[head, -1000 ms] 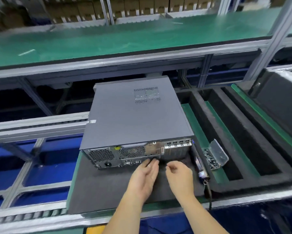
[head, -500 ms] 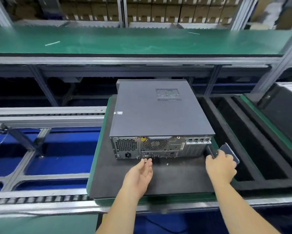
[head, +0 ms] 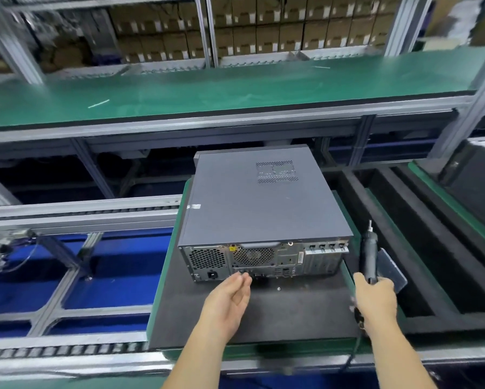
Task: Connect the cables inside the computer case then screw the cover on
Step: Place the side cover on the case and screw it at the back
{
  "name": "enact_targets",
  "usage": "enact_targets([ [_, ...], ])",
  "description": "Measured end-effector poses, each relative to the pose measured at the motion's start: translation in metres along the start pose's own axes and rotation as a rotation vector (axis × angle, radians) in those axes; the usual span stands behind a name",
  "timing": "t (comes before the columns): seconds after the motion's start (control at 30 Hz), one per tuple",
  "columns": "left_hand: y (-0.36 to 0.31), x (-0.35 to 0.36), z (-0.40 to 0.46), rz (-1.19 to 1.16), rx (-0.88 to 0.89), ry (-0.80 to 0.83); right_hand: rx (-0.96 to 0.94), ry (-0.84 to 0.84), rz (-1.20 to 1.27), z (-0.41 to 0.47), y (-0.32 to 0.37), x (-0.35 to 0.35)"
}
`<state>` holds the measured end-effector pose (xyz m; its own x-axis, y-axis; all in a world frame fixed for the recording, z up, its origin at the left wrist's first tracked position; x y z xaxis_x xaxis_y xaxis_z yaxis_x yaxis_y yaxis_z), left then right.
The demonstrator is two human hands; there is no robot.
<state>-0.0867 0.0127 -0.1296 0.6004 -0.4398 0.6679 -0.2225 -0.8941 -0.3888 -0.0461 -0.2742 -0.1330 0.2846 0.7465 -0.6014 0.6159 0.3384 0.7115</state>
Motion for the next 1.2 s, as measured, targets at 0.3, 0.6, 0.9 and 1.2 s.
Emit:
enact_targets([
  [0.3, -0.007, 0.020, -0.011, 0.039, -0.069, 0.093, -0.399, 0.370, 0.315, -0.092, -0.010, -0.024],
  [0.6, -0.019, 0.028, -0.014, -0.116, -0.059, 0.129, -0.594, 0.592, -0.200, -0.145, -0.003, 0.026],
  [0.9, -0.021, 0.029, -0.013, -0.104, -0.018, 0.116, -0.689, 0.519, -0.393, -0.141, -0.007, 0.029],
  [1.2, -0.030, 0.028, -0.005, 0.147, 0.186, 0.126, -0.670, 0.535, -0.422, -0.138, -0.001, 0.032],
])
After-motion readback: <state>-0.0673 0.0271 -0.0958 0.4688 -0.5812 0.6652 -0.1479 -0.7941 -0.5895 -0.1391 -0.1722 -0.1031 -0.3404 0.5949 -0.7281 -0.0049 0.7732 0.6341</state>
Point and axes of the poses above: each hand's wrist, its own z-axis towards the middle knuckle, its own x-axis out of the palm, y = z × x, the point moved 1 cm from there along z, towards the middle knuckle, and after that the axes turned 10 degrees about -z, right-handed, at the moved point
